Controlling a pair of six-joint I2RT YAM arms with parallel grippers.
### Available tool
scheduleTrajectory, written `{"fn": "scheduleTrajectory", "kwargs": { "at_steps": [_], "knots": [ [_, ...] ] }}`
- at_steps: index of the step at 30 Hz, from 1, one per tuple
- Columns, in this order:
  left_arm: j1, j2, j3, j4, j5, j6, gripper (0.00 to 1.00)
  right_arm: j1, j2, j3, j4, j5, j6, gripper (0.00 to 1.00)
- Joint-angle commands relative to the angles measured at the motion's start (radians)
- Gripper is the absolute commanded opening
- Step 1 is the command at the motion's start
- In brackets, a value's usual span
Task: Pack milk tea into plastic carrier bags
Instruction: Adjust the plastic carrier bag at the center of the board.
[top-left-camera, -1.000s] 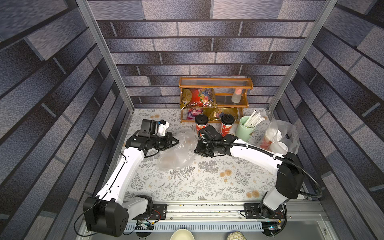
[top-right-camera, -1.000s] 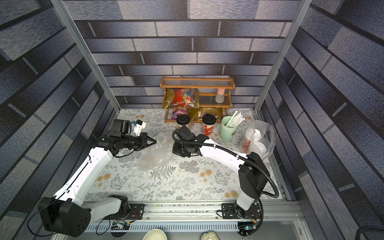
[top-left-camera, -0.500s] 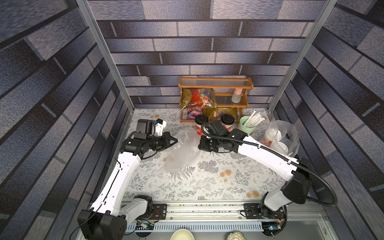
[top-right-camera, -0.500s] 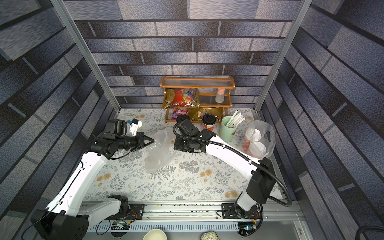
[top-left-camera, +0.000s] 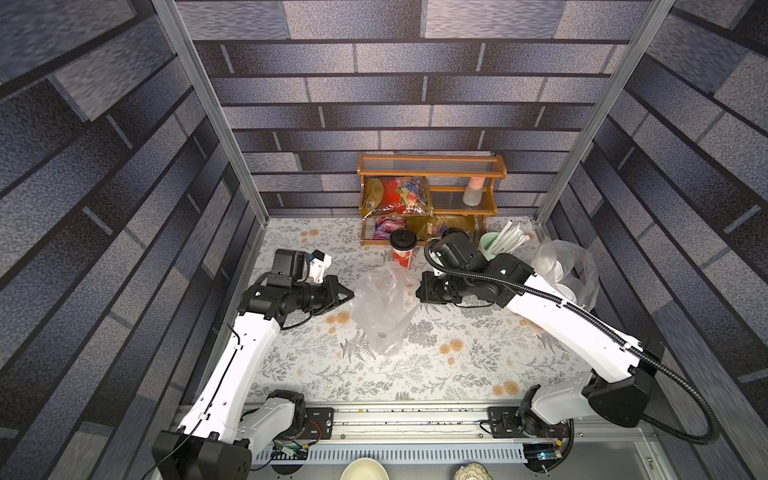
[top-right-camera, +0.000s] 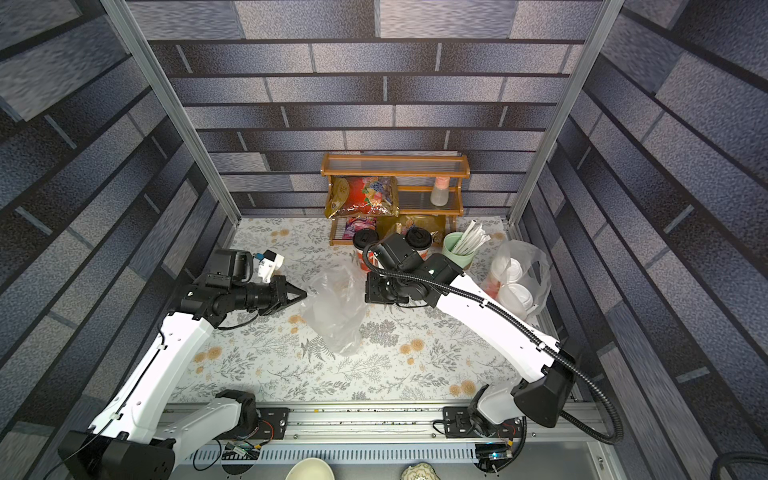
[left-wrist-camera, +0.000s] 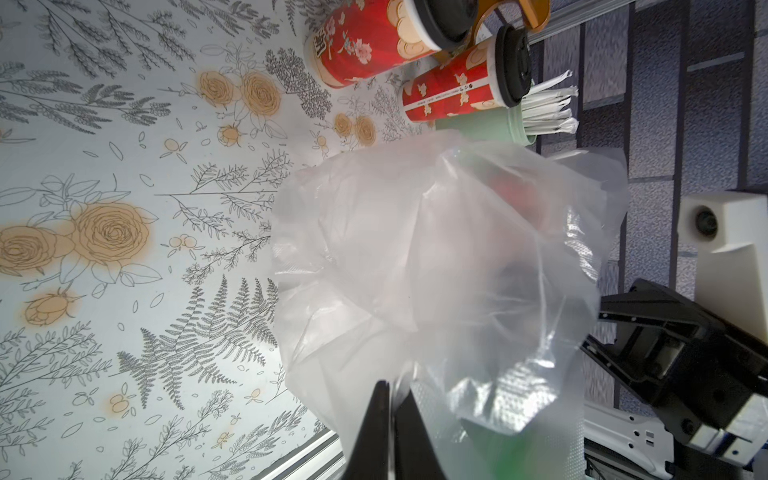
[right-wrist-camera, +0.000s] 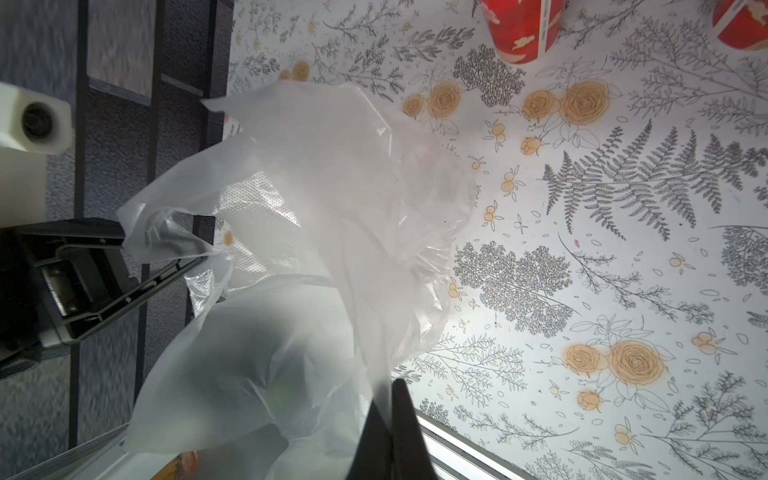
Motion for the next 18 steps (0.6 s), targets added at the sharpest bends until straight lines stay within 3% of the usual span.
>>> {"fn": "scheduleTrajectory", "kwargs": {
  "at_steps": [1, 5, 7, 11, 18],
  "knots": [
    [-0.018, 0.015, 0.007, -0.017, -0.009, 0.021, 0.24, -0.005, 0.027, -0.03, 0.018, -0.053, -0.008, 0.0],
    [-0.022, 0.059, 0.169, -0.191, -0.097, 0.147, 0.61, -0.005, 0.037, -0.029, 0.044, -0.084, -0.005, 0.0],
    [-0.048, 0.093, 0.259, -0.271, -0.172, 0.186, 0.71, -0.005, 0.038, -0.027, 0.049, -0.09, -0.004, 0.0],
    [-0.218, 0.192, 0.452, -0.398, -0.397, 0.226, 0.83, -0.006, 0.04, -0.013, 0.053, -0.105, -0.006, 0.0],
    [-0.446, 0.369, 0.653, -0.469, -0.529, 0.19, 0.94, -0.003, 0.015, -0.048, 0.152, -0.161, 0.029, 0.0]
  ]
}}
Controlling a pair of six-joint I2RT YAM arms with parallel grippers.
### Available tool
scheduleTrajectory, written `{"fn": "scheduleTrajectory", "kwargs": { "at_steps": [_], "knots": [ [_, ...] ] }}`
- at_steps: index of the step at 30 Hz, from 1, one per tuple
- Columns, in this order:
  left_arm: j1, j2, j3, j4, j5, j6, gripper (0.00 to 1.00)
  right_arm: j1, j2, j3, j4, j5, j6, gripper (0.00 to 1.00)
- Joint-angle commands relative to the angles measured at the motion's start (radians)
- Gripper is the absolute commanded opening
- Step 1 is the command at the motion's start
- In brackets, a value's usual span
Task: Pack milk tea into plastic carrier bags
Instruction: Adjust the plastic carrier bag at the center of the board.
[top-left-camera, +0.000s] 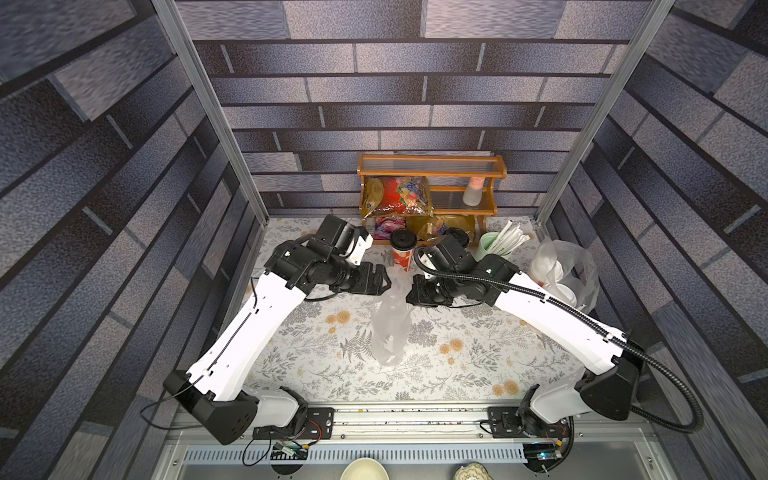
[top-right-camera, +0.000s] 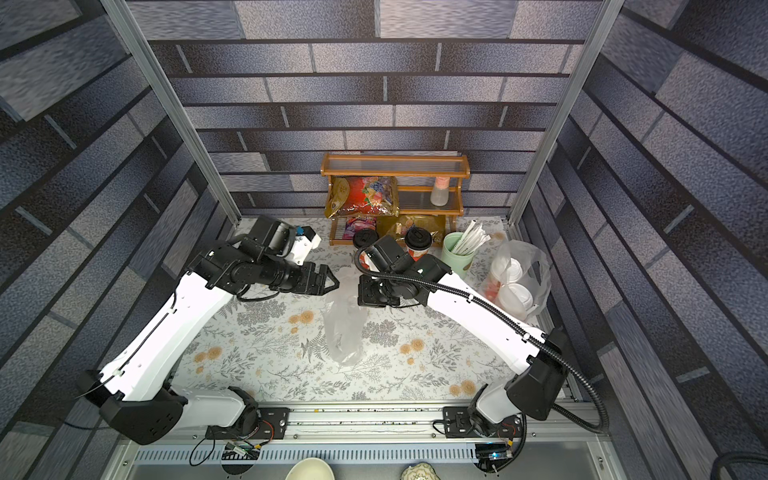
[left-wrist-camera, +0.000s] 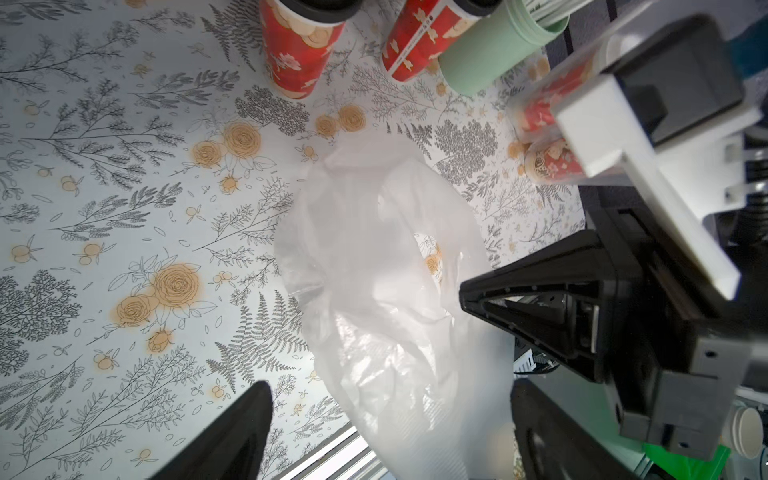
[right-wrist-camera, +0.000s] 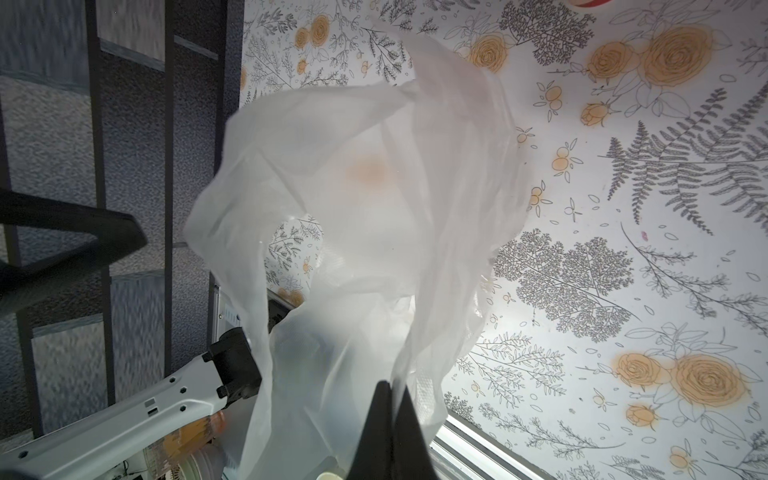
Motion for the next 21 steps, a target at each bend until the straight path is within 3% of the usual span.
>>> {"fn": "scheduleTrajectory", "kwargs": {
  "at_steps": [1, 8, 12, 17, 21],
  "knots": [
    [-0.061, 0.075, 0.062, -0.113, -0.165, 0.004, 0.95, -0.002, -0.029, -0.026, 0.072, -0.05, 0.027, 0.0],
    [-0.173, 0.278, 0.238, -0.332, -0.461, -0.045, 1.0, 0.007, -0.04, -0.019, 0.067, -0.041, 0.025, 0.0],
    [-0.184, 0.325, 0.234, -0.418, -0.561, -0.051, 1.0, 0.007, -0.053, -0.033, 0.064, -0.03, 0.021, 0.0],
    [-0.117, 0.244, 0.123, -0.321, -0.424, 0.0, 0.84, 0.007, -0.073, -0.047, 0.048, -0.001, 0.014, 0.0],
    [0.0, 0.09, -0.05, -0.099, -0.132, 0.035, 0.54, 0.006, -0.084, -0.041, -0.005, 0.056, -0.01, 0.0]
  ]
}}
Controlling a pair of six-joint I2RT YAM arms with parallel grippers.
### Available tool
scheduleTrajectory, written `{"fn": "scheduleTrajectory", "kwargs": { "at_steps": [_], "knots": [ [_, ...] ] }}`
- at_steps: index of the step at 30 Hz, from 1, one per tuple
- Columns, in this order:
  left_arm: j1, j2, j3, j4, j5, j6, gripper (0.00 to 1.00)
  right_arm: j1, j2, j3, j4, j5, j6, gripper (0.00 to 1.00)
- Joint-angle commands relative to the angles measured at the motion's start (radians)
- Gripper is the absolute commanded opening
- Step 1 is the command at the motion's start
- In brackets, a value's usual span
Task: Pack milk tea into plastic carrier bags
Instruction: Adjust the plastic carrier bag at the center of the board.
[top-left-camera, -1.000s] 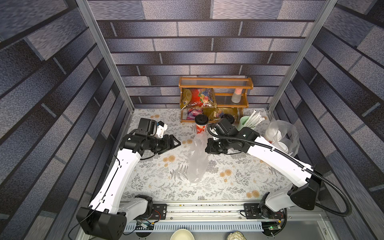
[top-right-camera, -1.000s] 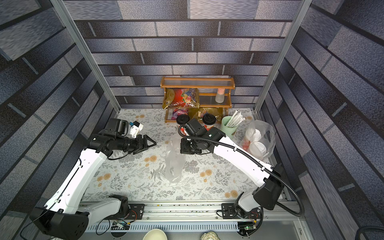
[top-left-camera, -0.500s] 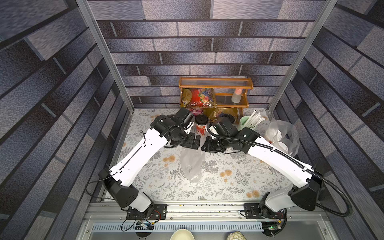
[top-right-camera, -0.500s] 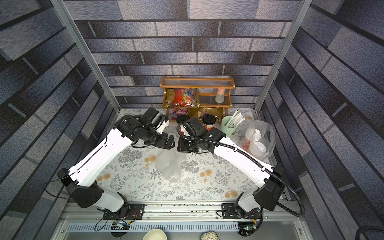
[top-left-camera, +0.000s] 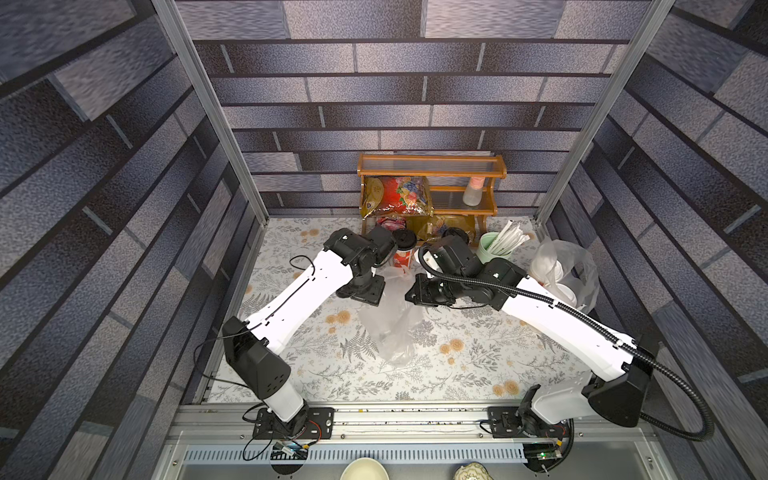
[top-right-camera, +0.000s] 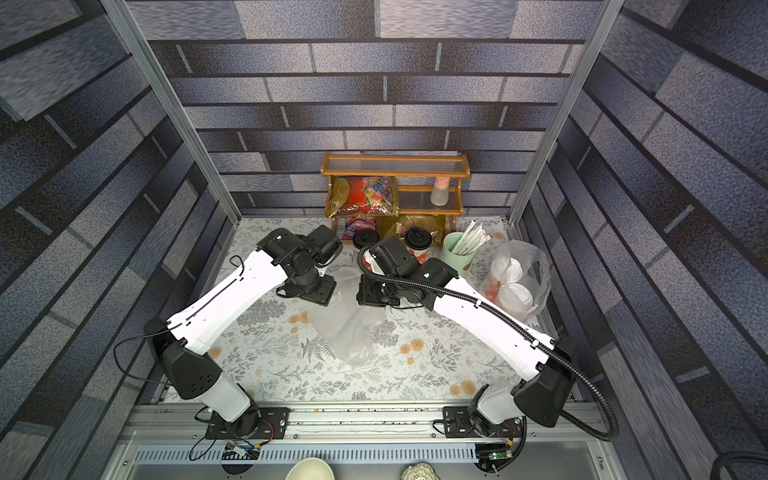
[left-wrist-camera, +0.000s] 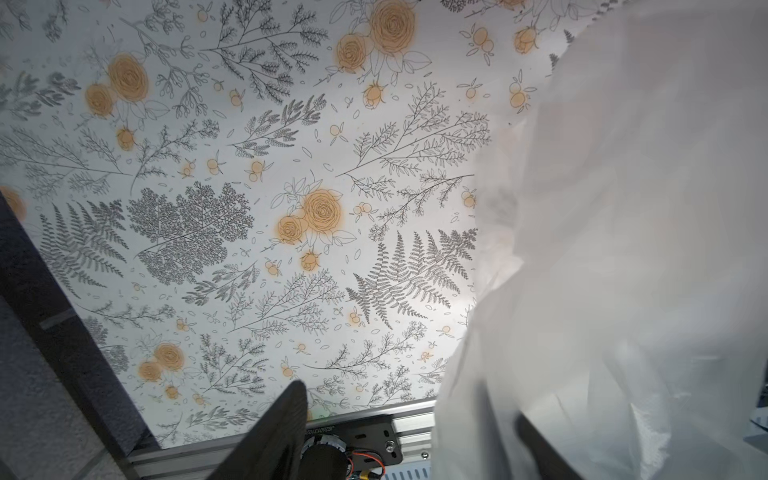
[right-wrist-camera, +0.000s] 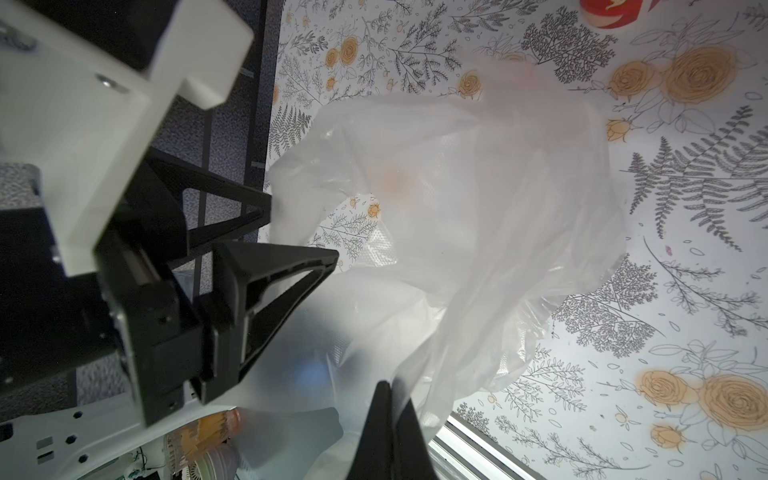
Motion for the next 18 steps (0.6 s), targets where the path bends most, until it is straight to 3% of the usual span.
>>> {"fn": "scheduleTrajectory", "kwargs": {
  "at_steps": [1, 3, 6, 14, 18],
  "knots": [
    [0.092, -0.159, -0.134, 0.19, 0.296, 0.028, 0.46, 0.005, -0.032, 0.0, -0.064, 0.062, -0.024, 0.0],
    [0.154, -0.228, -0.238, 0.31, 0.434, 0.004, 0.37, 0.001, -0.035, 0.002, -0.082, 0.081, -0.034, 0.0],
    [0.196, -0.278, -0.324, 0.394, 0.52, -0.009, 0.33, -0.008, -0.04, 0.0, -0.092, 0.085, -0.041, 0.0],
    [0.194, -0.205, -0.278, 0.395, 0.517, 0.052, 0.37, -0.011, -0.032, 0.006, -0.077, 0.044, -0.047, 0.0],
    [0.194, -0.163, -0.24, 0.385, 0.537, 0.087, 0.26, -0.01, -0.037, 0.001, -0.086, 0.052, -0.046, 0.0]
  ]
}}
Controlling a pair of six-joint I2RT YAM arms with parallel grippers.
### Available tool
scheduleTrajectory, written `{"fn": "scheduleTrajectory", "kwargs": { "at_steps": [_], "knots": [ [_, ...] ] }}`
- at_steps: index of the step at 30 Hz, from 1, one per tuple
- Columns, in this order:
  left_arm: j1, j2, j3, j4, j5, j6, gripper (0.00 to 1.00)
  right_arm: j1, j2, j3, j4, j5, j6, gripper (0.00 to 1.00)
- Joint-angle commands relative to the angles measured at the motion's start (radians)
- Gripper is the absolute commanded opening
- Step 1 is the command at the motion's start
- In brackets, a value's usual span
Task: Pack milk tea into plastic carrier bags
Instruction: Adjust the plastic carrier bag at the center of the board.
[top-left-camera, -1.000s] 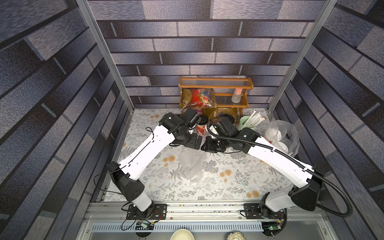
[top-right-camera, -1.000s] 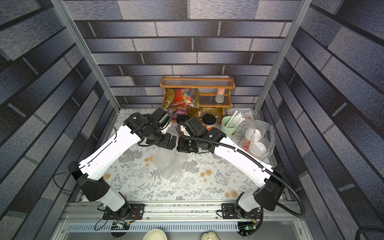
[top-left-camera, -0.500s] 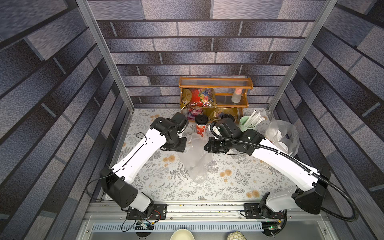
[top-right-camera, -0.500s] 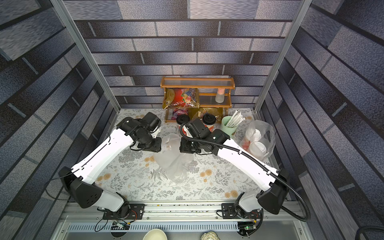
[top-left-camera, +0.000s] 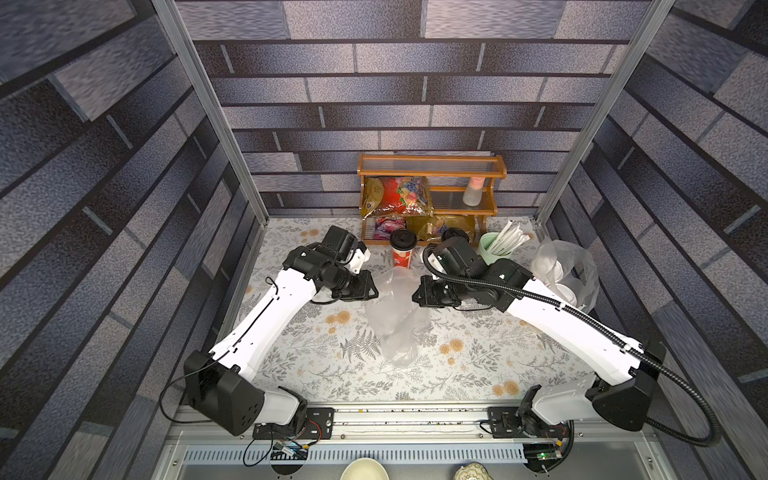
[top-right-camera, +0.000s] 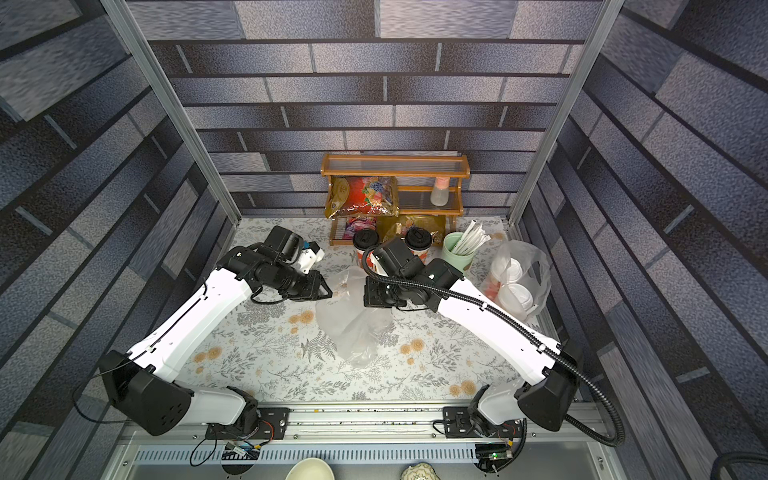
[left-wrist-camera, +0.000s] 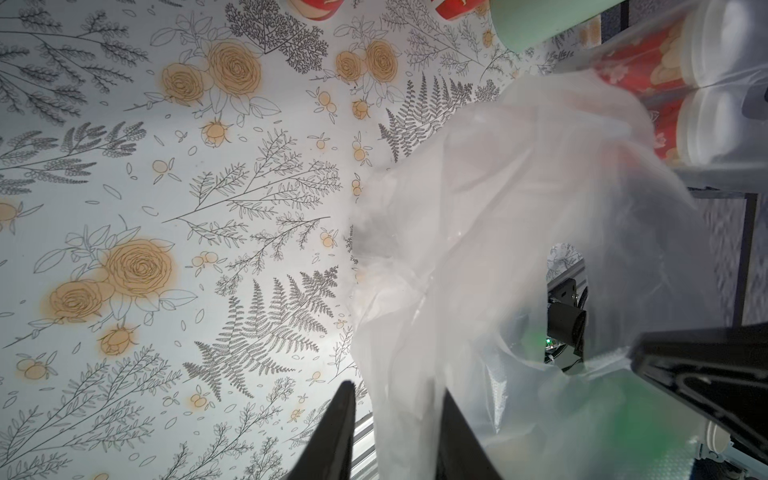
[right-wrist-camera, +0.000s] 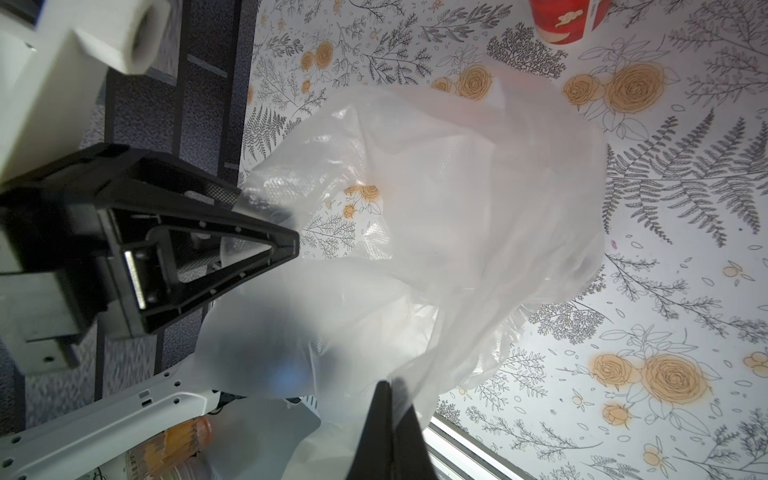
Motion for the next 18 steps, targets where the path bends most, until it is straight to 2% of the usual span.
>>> {"fn": "scheduleTrajectory", "kwargs": {
  "at_steps": [1, 5, 12, 16, 18],
  "knots": [
    [0.0, 0.019, 0.049, 0.004, 0.043, 0.057, 0.21, -0.006, -0.016, 0.0, -0.034, 0.007, -0.011, 0.0],
    [0.007, 0.017, 0.051, 0.002, 0.03, 0.06, 0.01, -0.008, -0.026, 0.001, -0.071, 0.065, -0.015, 0.0],
    [0.038, -0.091, 0.039, -0.074, -0.077, 0.016, 0.0, -0.06, -0.037, 0.032, -0.22, 0.217, -0.061, 0.0],
    [0.044, -0.146, 0.014, -0.104, -0.091, -0.015, 0.0, -0.091, -0.059, 0.032, -0.228, 0.205, -0.083, 0.0],
    [0.036, -0.17, -0.013, -0.081, -0.071, -0.048, 0.0, -0.091, -0.057, 0.028, -0.201, 0.156, -0.093, 0.0]
  ]
}}
